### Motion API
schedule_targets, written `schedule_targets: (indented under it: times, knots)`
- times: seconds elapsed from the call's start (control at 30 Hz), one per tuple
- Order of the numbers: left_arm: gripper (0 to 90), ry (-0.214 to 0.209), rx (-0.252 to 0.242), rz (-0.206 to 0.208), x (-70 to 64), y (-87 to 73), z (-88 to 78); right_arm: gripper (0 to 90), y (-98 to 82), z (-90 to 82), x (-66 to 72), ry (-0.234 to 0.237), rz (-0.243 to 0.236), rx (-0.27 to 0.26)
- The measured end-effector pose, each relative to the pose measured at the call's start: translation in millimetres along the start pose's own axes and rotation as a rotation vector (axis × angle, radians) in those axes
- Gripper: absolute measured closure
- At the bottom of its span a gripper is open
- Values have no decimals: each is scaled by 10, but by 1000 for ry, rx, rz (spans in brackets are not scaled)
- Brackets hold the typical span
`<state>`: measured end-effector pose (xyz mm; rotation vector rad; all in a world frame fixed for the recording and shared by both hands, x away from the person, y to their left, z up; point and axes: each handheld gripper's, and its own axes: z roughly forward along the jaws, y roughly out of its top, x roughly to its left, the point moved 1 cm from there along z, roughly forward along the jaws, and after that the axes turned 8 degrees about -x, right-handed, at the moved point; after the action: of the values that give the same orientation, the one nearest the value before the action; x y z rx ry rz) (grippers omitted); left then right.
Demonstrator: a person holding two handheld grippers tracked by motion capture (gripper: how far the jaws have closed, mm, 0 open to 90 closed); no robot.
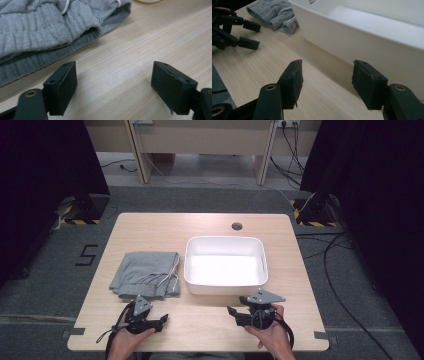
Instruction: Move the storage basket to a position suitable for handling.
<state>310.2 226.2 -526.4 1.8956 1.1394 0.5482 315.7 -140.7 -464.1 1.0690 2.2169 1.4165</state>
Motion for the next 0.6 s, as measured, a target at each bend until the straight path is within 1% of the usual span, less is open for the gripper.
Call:
schedule_targets:
  times: [0.07,0.13,0.2,0.27,0.33,0.43,0.5,0.6]
  knots:
    - [216,-5,-11,-16,35,17,-36,420,-33,55,12,11,0,5]
    - [216,-1,-23,-21,76,48,-90,420,-67,93,30,20,0,10]
    - [216,1,-43,-38,120,85,-146,420,-88,133,59,28,-7,8]
    - [216,-1,-61,-52,169,119,-193,415,-100,188,87,43,-18,17]
    - [216,10,-73,-59,211,146,-229,414,-102,243,121,57,-26,13]
    - [216,17,-86,-64,266,190,-268,414,-76,319,185,82,-38,16]
    - [216,22,-101,-55,295,229,-298,414,-37,374,226,92,-46,12]
    - [215,33,-114,-54,358,292,-333,415,23,449,279,106,-60,6]
